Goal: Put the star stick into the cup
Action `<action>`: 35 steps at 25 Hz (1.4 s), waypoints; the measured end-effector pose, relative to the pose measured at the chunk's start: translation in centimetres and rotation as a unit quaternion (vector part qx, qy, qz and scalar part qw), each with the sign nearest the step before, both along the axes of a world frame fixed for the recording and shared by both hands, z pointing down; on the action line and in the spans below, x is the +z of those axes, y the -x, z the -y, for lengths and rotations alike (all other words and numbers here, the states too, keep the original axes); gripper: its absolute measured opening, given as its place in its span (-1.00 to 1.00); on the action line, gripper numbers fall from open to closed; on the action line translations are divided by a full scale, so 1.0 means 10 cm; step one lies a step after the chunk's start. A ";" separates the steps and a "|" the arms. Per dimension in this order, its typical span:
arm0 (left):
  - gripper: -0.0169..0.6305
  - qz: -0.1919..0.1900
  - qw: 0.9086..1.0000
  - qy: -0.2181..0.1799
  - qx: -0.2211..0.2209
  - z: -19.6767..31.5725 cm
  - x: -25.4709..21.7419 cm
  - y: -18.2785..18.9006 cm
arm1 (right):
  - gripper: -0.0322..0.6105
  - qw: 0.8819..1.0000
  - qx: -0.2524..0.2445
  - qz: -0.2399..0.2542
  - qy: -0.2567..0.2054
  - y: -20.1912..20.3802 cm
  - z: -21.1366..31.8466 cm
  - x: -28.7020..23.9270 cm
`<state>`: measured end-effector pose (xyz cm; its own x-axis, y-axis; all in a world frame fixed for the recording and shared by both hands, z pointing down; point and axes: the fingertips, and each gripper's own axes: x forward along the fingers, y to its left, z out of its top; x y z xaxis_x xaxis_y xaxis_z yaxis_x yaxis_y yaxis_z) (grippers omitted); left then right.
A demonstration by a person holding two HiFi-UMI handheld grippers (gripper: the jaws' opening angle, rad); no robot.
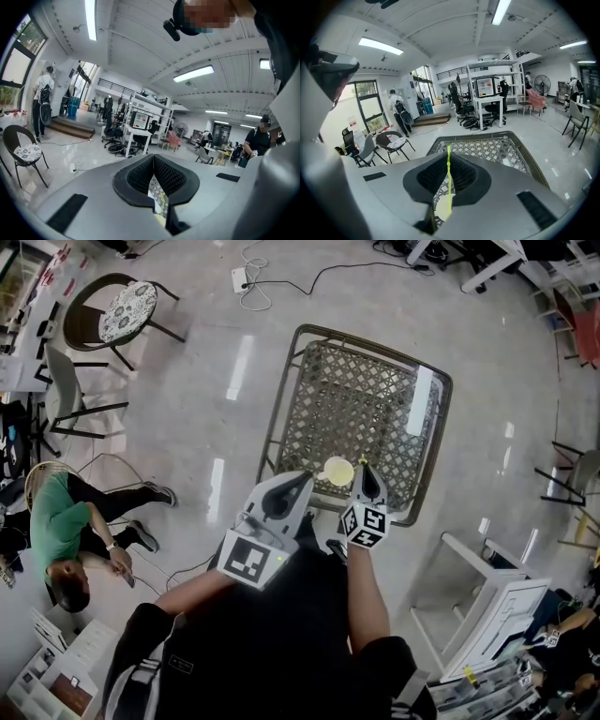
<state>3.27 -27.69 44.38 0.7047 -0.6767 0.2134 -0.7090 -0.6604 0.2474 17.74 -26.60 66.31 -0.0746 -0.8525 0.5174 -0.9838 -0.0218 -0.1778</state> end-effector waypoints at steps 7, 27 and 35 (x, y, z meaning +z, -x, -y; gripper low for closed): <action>-0.90 0.003 1.000 0.006 -0.001 -0.02 0.02 0.00 | -0.84 1.000 -0.002 0.008 0.028 0.00 -0.03 0.22; -0.90 0.000 1.000 0.007 0.000 -0.05 0.01 -0.03 | -0.84 0.999 0.000 0.009 0.043 -0.19 0.28 0.51; -0.90 0.000 1.000 0.008 -0.002 -0.04 0.02 -0.04 | -0.84 0.999 0.002 0.010 0.046 -0.25 0.39 0.58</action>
